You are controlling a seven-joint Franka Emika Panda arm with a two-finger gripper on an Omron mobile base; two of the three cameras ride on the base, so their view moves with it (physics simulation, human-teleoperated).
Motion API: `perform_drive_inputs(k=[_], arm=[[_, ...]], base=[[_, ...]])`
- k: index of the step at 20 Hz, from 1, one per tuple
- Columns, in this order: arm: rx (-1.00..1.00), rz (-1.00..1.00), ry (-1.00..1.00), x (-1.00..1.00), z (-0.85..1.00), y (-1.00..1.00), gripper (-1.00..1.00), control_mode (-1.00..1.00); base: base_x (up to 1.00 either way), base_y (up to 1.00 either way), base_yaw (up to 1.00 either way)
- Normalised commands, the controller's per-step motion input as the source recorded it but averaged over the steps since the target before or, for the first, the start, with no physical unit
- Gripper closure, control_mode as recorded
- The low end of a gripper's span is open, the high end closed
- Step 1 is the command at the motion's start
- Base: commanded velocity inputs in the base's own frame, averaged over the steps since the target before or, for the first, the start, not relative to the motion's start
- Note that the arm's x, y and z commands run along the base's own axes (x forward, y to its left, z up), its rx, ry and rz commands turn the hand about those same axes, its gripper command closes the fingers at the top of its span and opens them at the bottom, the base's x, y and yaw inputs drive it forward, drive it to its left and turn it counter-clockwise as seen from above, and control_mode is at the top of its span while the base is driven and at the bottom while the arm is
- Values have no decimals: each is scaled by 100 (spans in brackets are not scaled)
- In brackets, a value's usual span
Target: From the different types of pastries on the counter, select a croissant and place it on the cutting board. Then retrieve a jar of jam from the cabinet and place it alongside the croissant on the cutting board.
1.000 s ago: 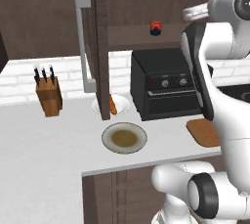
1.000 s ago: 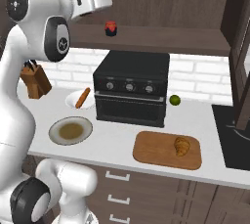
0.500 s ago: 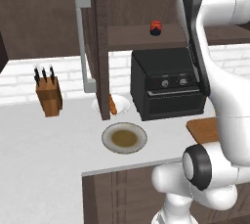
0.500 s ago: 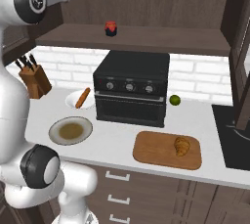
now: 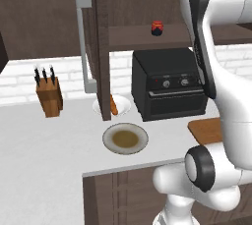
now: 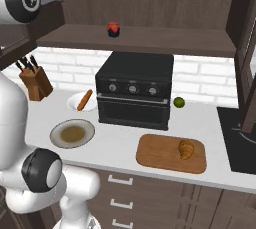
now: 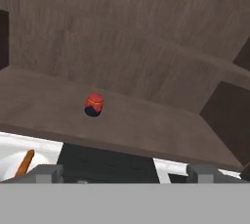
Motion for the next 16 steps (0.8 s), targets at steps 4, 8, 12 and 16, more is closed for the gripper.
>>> perform_drive_inputs(k=[4, 8, 12, 16], arm=[[21, 0, -9, -6, -51, 19, -100, -100], [33, 0, -13, -14, -58, 6, -100, -100], [32, 0, -21, 0, -41, 0, -100, -100], [18, 0, -31, 0, -41, 0, -100, -100]], base=[[0, 0, 0], [0, 0, 0], [0, 0, 0], [0, 0, 0]])
